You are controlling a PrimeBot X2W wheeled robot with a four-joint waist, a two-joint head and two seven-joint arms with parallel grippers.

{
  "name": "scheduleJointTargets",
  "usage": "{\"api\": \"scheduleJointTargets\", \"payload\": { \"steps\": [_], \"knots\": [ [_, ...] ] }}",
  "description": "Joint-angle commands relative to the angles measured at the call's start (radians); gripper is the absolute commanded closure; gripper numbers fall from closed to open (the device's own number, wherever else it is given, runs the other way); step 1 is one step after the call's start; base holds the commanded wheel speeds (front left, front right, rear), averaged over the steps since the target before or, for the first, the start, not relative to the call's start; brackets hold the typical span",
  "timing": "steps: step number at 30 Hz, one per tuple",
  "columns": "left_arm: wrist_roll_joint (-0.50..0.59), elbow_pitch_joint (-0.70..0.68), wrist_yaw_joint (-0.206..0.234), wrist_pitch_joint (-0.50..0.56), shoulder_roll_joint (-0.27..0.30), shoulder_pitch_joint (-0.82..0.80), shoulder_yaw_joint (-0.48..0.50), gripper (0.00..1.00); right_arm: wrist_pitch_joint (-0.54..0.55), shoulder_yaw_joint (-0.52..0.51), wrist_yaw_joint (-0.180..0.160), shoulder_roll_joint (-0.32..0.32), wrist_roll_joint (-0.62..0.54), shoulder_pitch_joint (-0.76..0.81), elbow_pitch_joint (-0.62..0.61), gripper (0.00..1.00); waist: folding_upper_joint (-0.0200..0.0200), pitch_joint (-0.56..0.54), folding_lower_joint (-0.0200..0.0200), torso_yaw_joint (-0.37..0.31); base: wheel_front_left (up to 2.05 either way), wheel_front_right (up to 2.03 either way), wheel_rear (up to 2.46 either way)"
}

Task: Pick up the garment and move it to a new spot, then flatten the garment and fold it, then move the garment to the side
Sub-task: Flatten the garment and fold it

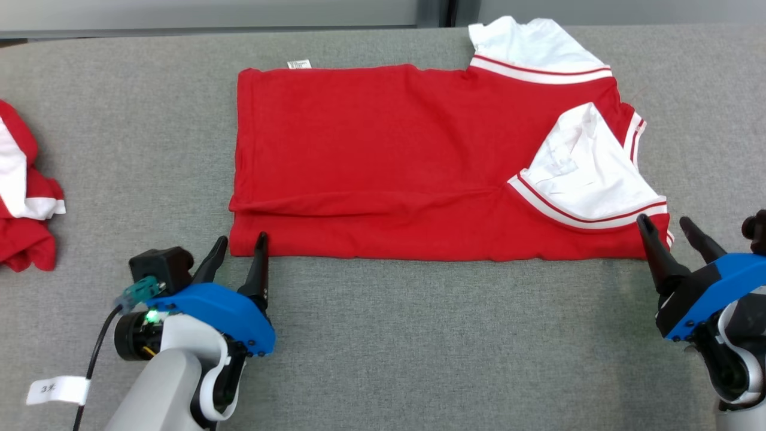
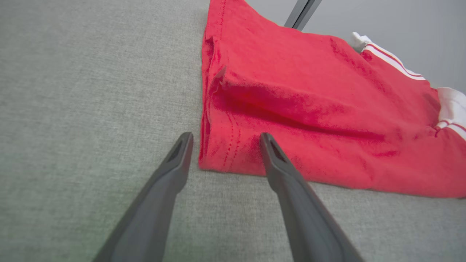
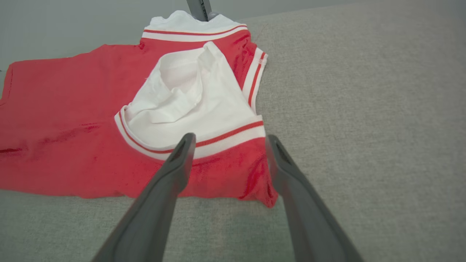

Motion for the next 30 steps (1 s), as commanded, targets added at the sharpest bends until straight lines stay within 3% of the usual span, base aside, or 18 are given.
{"api": "scheduleJointTargets", "payload": {
  "steps": [1,9,14,15,16,21,30],
  "knots": [
    [0.01,0.014,0.007,-0.006,-0.006,-0.027,-0.004,0.0,-0.01,-0.014,0.0,0.012,-0.015,-0.002,0.022,0.0,0.0,0.006,0.0001,-0.003,0.0,0.0,0.0],
    [0.048,0.136,0.051,0.016,-0.028,-0.08,-0.035,0.0,-0.067,-0.062,0.0,0.063,-0.081,-0.076,0.175,0.0,0.0,0.043,0.0001,-0.016,0.0,0.0,0.0],
    [0.031,0.209,0.043,0.055,-0.04,-0.081,-0.049,0.0,-0.041,-0.073,0.0,0.078,-0.132,-0.103,0.273,0.0,0.0,0.051,0.0001,-0.017,0.0,0.0,0.0],
    [0.029,0.219,0.036,0.068,-0.046,-0.076,-0.056,0.31,-0.039,-0.065,0.0,0.08,-0.127,-0.106,0.284,0.42,0.0,0.051,0.0001,-0.016,0.0,0.0,0.0],
    [0.021,0.228,0.028,0.083,-0.051,-0.071,-0.065,1.0,-0.037,-0.053,0.001,0.082,-0.122,-0.105,0.291,1.0,0.0,0.048,0.0001,-0.016,0.0,0.0,0.0],
    [-0.012,0.224,-0.001,0.089,-0.063,-0.045,-0.059,1.0,-0.05,-0.043,0.0,0.081,-0.11,-0.073,0.272,1.0,0.0,0.017,0.0001,-0.014,0.0,0.0,0.0],
    [-0.065,0.089,-0.004,0.086,-0.002,0.07,-0.021,1.0,0.012,-0.064,0.0,0.08,-0.061,0.103,0.064,1.0,0.0,-0.099,0.0001,-0.008,0.0,0.0,0.0]
  ]
}}
